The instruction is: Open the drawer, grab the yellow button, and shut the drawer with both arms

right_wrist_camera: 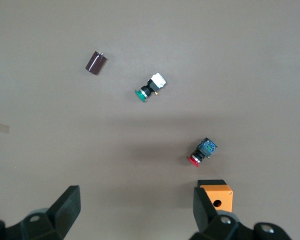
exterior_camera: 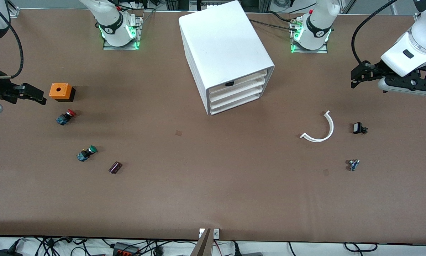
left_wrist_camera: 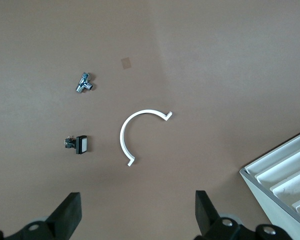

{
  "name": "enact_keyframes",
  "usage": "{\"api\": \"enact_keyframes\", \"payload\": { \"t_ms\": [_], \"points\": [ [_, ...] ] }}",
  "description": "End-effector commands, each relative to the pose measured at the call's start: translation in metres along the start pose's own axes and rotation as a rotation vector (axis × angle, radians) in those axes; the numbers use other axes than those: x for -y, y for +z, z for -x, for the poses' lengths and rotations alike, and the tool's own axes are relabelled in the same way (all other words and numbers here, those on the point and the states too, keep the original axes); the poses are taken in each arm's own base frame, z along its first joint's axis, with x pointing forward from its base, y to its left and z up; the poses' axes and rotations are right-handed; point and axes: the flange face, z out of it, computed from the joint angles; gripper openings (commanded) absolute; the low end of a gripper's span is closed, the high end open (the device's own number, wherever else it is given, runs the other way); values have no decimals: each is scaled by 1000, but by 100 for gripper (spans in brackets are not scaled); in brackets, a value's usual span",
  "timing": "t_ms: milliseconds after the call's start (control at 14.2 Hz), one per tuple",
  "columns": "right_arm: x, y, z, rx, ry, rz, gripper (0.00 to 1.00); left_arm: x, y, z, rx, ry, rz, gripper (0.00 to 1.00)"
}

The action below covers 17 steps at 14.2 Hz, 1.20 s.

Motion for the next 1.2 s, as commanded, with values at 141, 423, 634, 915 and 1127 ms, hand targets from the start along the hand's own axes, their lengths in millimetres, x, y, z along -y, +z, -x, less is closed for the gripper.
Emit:
{"api": "enact_keyframes", "payload": {
  "t_ms": [141,423,634,915,1127],
  "points": [
    [2,-3,6,-7,-18,11,100,-2,-5,1,5,11,-6,100],
    [3,0,5,1,-20,9,100,-2,-5,1,5,10,-8,100],
    [15,5,1,5,-42,9,100,-2,-4,0,6,11,-6,100],
    [30,14,-4,15,-66,8,100,-9,10,-4,133,22,69,100],
    [36,14,-5,15,-72,-2,100,-25,36,-1,320,44,198,100]
  ]
}}
